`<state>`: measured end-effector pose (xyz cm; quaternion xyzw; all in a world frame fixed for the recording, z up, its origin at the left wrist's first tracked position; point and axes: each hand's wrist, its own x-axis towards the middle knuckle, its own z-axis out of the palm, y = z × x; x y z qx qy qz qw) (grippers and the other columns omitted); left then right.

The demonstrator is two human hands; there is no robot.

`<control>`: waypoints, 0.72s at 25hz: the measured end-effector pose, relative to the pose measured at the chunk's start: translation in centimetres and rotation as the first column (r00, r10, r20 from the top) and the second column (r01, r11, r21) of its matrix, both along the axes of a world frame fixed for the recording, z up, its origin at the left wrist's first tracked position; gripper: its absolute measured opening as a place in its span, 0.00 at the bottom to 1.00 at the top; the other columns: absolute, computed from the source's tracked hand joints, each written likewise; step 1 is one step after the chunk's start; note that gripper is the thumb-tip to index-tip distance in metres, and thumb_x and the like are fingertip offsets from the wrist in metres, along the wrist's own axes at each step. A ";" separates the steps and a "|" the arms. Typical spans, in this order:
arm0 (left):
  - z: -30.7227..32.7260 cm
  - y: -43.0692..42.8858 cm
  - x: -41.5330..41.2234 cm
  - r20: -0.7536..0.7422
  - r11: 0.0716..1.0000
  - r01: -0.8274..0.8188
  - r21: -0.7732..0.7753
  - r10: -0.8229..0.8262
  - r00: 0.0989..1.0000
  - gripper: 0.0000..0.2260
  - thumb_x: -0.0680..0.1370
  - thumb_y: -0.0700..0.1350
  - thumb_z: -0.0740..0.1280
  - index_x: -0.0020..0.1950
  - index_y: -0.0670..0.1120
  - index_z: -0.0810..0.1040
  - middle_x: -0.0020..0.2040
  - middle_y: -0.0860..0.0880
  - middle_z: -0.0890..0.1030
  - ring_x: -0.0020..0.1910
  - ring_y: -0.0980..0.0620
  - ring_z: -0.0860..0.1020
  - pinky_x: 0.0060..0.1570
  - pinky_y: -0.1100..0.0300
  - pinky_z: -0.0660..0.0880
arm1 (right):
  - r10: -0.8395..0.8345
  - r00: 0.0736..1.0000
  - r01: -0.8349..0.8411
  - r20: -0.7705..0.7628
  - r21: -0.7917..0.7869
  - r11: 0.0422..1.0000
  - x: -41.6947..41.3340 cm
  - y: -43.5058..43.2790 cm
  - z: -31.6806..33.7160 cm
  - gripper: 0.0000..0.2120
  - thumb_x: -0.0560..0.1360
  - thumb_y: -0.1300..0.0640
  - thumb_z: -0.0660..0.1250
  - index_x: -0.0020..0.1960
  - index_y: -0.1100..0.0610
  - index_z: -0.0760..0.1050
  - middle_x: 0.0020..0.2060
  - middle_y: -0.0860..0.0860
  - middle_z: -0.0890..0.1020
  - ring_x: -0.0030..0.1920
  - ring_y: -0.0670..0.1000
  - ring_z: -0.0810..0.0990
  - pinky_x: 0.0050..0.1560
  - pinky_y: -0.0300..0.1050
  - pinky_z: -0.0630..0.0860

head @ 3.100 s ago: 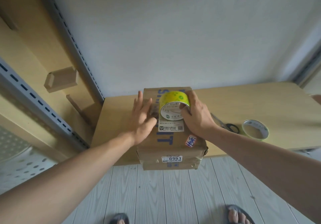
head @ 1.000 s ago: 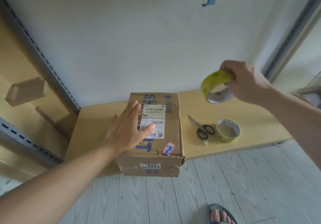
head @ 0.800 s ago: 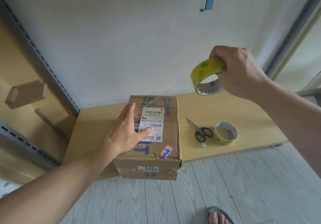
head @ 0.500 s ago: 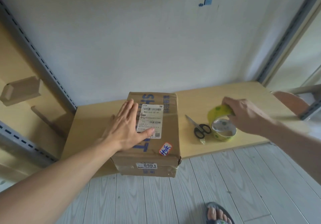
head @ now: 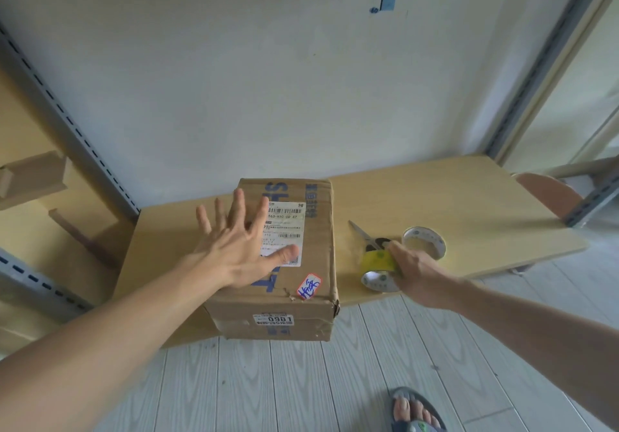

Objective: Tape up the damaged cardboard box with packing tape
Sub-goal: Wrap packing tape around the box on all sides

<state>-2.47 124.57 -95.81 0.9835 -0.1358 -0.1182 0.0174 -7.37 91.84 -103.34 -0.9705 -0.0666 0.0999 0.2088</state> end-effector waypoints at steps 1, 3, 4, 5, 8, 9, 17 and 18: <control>0.5 -1.6 -0.7 0.008 1.000 0.011 0.014 -0.011 1.000 0.57 0.58 0.87 0.36 0.78 0.57 0.28 0.76 0.42 0.24 0.77 0.34 0.29 0.67 0.22 0.33 | 0.010 1.000 -0.010 -0.008 0.004 1.000 0.3 0.5 -0.6 0.08 0.78 0.62 0.59 0.46 0.51 0.61 0.36 0.48 0.73 0.36 0.54 0.74 0.31 0.49 0.66; 0.8 -5.9 -2.6 -0.082 1.000 -0.008 -0.014 0.007 0.997 0.58 0.59 0.87 0.47 0.76 0.57 0.26 0.75 0.44 0.21 0.74 0.34 0.25 0.62 0.19 0.34 | -0.018 1.000 0.018 -0.023 0.005 1.000 1.0 0.6 -0.9 0.09 0.76 0.64 0.58 0.46 0.52 0.61 0.37 0.49 0.74 0.38 0.54 0.75 0.34 0.52 0.69; 0.7 -7.9 -3.4 -0.156 0.998 -0.048 -0.027 0.043 0.987 0.59 0.61 0.85 0.53 0.75 0.57 0.24 0.74 0.44 0.20 0.73 0.34 0.24 0.62 0.18 0.35 | -0.042 0.998 0.043 -0.038 0.016 0.999 1.3 0.4 -0.8 0.09 0.75 0.64 0.59 0.47 0.52 0.61 0.38 0.50 0.75 0.40 0.56 0.76 0.35 0.53 0.71; 0.3 -9.4 -3.9 -0.212 0.995 -0.096 -0.035 0.086 0.973 0.59 0.65 0.81 0.61 0.75 0.56 0.24 0.74 0.44 0.20 0.73 0.33 0.23 0.61 0.17 0.36 | -0.057 0.997 0.058 -0.052 0.023 0.998 1.4 0.1 -0.8 0.09 0.75 0.64 0.60 0.47 0.52 0.62 0.39 0.51 0.76 0.40 0.56 0.76 0.36 0.53 0.71; -0.6 -10.5 -3.6 -0.288 0.962 -0.224 -0.158 0.172 0.942 0.53 0.73 0.51 0.69 0.78 0.56 0.27 0.76 0.46 0.21 0.73 0.35 0.22 0.64 0.19 0.34 | -0.061 0.996 0.063 -0.066 0.032 0.997 1.3 -0.3 -0.8 0.10 0.76 0.63 0.62 0.46 0.52 0.62 0.38 0.52 0.75 0.38 0.54 0.74 0.33 0.49 0.67; -0.6 -10.3 -3.4 -0.302 0.946 -0.245 -0.213 0.175 0.937 0.52 0.74 0.45 0.67 0.79 0.57 0.27 0.76 0.48 0.21 0.74 0.36 0.22 0.64 0.20 0.33 | -0.058 0.997 0.060 -0.053 0.038 0.997 1.1 -0.1 -0.8 0.10 0.76 0.62 0.62 0.46 0.52 0.62 0.38 0.52 0.75 0.38 0.54 0.74 0.33 0.50 0.68; 1.6 -5.2 -1.3 -0.299 0.668 -0.340 -0.662 0.181 0.937 0.53 0.71 0.39 0.74 0.82 0.60 0.40 0.82 0.50 0.33 0.80 0.46 0.33 0.74 0.30 0.38 | -0.160 0.961 0.115 0.224 0.203 0.973 1.4 3.8 1.9 0.10 0.74 0.64 0.63 0.51 0.53 0.66 0.33 0.52 0.77 0.33 0.55 0.76 0.28 0.51 0.71; 2.1 -4.0 -0.8 -0.317 0.550 -0.363 -0.752 0.181 0.931 0.53 0.70 0.37 0.75 0.83 0.58 0.44 0.83 0.49 0.40 0.82 0.48 0.41 0.78 0.38 0.47 | -0.181 0.950 0.120 0.257 0.235 0.965 1.9 5.0 2.7 0.11 0.74 0.64 0.64 0.52 0.53 0.67 0.34 0.52 0.78 0.33 0.55 0.76 0.30 0.51 0.72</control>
